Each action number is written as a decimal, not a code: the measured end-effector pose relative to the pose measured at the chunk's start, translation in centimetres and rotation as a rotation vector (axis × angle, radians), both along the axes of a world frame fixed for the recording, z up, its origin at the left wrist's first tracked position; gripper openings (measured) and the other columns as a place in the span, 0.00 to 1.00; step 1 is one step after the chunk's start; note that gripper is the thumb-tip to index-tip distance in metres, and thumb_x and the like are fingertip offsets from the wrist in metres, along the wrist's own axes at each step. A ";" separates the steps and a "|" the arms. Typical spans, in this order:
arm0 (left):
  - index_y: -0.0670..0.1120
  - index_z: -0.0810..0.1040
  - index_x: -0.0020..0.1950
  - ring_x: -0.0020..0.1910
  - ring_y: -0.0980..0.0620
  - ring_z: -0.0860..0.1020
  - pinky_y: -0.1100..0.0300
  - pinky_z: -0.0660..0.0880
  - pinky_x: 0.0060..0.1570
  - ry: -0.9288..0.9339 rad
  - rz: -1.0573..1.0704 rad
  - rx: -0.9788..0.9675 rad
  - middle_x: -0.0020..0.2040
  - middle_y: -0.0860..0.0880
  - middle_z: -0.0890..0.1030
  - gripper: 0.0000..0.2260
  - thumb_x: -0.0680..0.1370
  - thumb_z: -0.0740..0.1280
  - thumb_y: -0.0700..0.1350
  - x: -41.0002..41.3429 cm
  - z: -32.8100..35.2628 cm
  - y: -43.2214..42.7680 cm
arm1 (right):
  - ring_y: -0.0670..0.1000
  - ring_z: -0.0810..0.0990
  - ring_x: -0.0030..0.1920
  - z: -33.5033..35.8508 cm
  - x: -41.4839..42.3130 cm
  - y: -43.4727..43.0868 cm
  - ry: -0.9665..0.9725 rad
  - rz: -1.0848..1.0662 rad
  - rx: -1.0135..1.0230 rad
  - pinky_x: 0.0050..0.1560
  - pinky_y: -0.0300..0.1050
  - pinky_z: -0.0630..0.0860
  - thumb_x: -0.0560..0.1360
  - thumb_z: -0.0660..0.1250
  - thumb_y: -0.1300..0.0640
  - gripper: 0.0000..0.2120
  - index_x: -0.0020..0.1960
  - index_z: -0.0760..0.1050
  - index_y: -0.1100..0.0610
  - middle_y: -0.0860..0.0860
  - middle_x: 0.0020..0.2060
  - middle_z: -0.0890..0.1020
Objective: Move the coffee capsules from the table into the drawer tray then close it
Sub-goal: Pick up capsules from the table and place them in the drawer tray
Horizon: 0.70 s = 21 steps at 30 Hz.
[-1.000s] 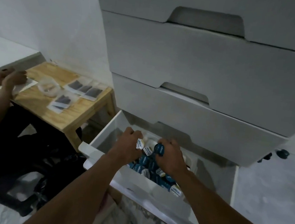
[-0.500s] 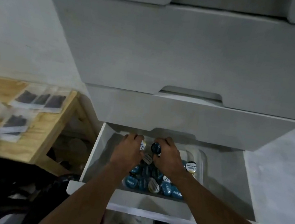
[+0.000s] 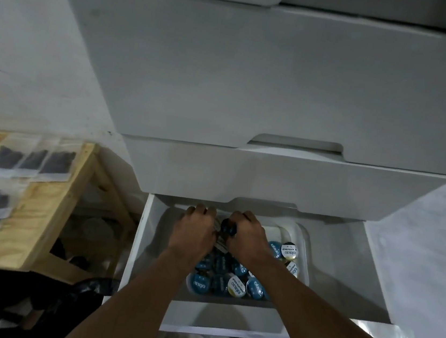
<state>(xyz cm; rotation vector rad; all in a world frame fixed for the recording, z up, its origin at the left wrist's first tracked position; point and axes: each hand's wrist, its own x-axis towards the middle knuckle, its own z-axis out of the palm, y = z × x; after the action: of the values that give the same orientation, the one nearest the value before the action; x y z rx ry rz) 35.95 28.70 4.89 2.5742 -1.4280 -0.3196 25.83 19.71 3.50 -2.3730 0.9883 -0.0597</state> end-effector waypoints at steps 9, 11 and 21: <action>0.45 0.69 0.64 0.60 0.45 0.73 0.51 0.75 0.54 -0.049 -0.065 0.049 0.60 0.44 0.73 0.16 0.77 0.65 0.43 0.0 -0.3 -0.4 | 0.59 0.76 0.56 -0.7 0.3 -0.4 0.038 0.003 -0.007 0.55 0.49 0.75 0.73 0.68 0.58 0.15 0.60 0.75 0.58 0.58 0.56 0.76; 0.44 0.70 0.63 0.60 0.45 0.73 0.52 0.75 0.54 -0.039 -0.080 0.036 0.60 0.44 0.72 0.15 0.77 0.64 0.43 0.2 -0.5 -0.4 | 0.59 0.77 0.56 -0.8 0.2 -0.4 0.037 0.006 -0.006 0.55 0.49 0.76 0.73 0.68 0.58 0.15 0.59 0.76 0.58 0.58 0.55 0.76; 0.45 0.77 0.56 0.55 0.48 0.75 0.54 0.76 0.52 -0.009 -0.118 -0.057 0.56 0.47 0.76 0.10 0.76 0.66 0.41 1.3 -1.3 -0.1 | 0.59 0.77 0.55 -0.6 -0.2 -0.6 -0.007 0.003 0.016 0.55 0.48 0.77 0.72 0.68 0.61 0.15 0.59 0.76 0.60 0.58 0.56 0.76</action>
<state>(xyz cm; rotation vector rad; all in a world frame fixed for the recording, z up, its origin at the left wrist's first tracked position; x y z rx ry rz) 37.23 28.64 3.56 2.4555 -1.5723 -0.2797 25.58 19.15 2.92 -2.3586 0.9783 -0.0581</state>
